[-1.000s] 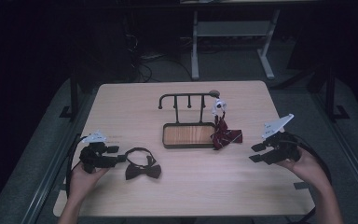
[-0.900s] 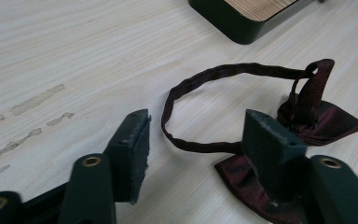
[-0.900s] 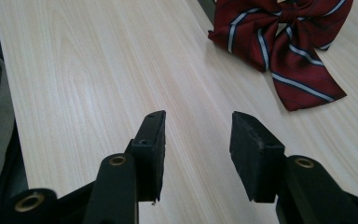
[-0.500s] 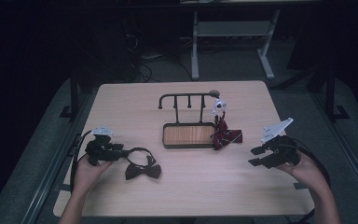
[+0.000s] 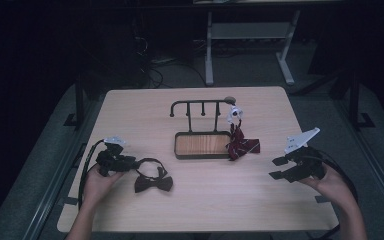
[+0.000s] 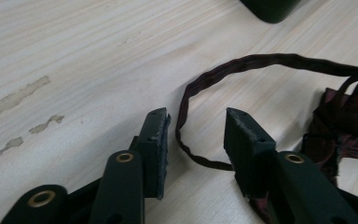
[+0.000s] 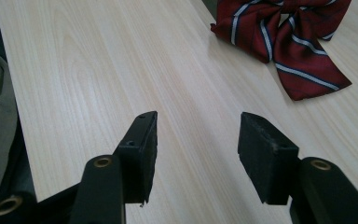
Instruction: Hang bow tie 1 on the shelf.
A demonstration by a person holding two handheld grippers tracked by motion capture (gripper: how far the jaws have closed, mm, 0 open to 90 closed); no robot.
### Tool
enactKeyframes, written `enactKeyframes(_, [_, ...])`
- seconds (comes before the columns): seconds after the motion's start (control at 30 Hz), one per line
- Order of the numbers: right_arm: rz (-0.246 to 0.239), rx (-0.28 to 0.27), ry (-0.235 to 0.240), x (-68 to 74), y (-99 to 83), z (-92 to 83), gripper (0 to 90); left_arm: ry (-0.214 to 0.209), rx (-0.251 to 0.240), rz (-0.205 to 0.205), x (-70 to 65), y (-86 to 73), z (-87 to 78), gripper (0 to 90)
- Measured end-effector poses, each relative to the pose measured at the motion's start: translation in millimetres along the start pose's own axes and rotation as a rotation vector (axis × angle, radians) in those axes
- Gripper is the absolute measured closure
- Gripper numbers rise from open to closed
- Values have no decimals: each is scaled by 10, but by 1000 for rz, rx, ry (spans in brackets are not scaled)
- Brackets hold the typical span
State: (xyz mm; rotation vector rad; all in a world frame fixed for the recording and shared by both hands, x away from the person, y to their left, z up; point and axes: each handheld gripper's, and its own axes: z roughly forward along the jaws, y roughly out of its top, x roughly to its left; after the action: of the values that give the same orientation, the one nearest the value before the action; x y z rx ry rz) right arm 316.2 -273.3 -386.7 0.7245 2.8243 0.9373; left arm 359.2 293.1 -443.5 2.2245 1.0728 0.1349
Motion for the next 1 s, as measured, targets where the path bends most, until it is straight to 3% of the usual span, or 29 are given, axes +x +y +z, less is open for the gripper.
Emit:
enactKeyframes(0.23, [5,8,4,4,-18,41,460,8,16,9,1,-15,26,673])
enactKeyframes(0.57, [0,5,4,7,-21,39,461,39,48,25,-15,2,94,693])
enactKeyframes(0.87, [-2,3,2,7,-29,39,462,54,72,70,-48,17,119,812])
enactKeyframes(1.0, [-11,2,2,8,-28,38,463,51,76,72,-59,15,123,867])
